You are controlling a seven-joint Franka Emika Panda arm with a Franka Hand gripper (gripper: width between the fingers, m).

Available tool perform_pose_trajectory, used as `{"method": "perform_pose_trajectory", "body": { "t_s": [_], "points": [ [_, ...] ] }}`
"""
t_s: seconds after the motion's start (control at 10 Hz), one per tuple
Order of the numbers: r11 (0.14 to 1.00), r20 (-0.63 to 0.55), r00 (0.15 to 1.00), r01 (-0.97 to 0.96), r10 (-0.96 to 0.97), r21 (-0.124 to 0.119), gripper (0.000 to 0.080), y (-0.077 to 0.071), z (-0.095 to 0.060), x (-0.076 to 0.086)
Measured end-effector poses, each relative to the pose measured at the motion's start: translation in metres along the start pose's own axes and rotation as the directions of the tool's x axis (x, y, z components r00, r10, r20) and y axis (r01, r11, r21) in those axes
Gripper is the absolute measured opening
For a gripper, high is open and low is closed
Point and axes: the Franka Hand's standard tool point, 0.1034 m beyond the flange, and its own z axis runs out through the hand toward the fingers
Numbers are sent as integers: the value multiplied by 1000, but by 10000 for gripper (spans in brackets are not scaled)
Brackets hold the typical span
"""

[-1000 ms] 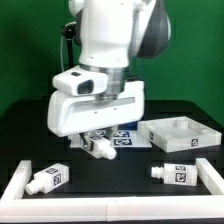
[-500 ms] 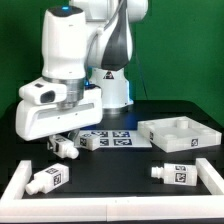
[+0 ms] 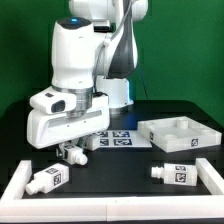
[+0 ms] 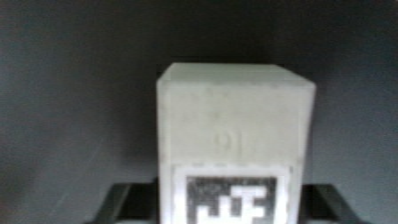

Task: Assemble one leg

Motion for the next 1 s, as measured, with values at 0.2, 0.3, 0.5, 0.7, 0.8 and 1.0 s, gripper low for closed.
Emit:
{"method": "perform_pose_trajectory", "body": {
  "t_s": [0.2, 0.3, 0.5, 0.7, 0.8, 1.0],
  "points": [
    [1000, 4, 1000, -21, 21, 6, 551, -3, -4, 7],
    [998, 12, 998, -60, 60, 15, 628, -10, -27, 39],
    [999, -13, 999, -36, 36, -10, 643, -10, -62, 97],
    [1000, -39, 999, -11, 10, -29, 649, -8, -70, 145],
    [1000, -34, 999, -9, 8, -25, 649, -8, -68, 141],
    [1000, -34, 999, -8, 7, -26, 649, -8, -68, 141]
  ]
}}
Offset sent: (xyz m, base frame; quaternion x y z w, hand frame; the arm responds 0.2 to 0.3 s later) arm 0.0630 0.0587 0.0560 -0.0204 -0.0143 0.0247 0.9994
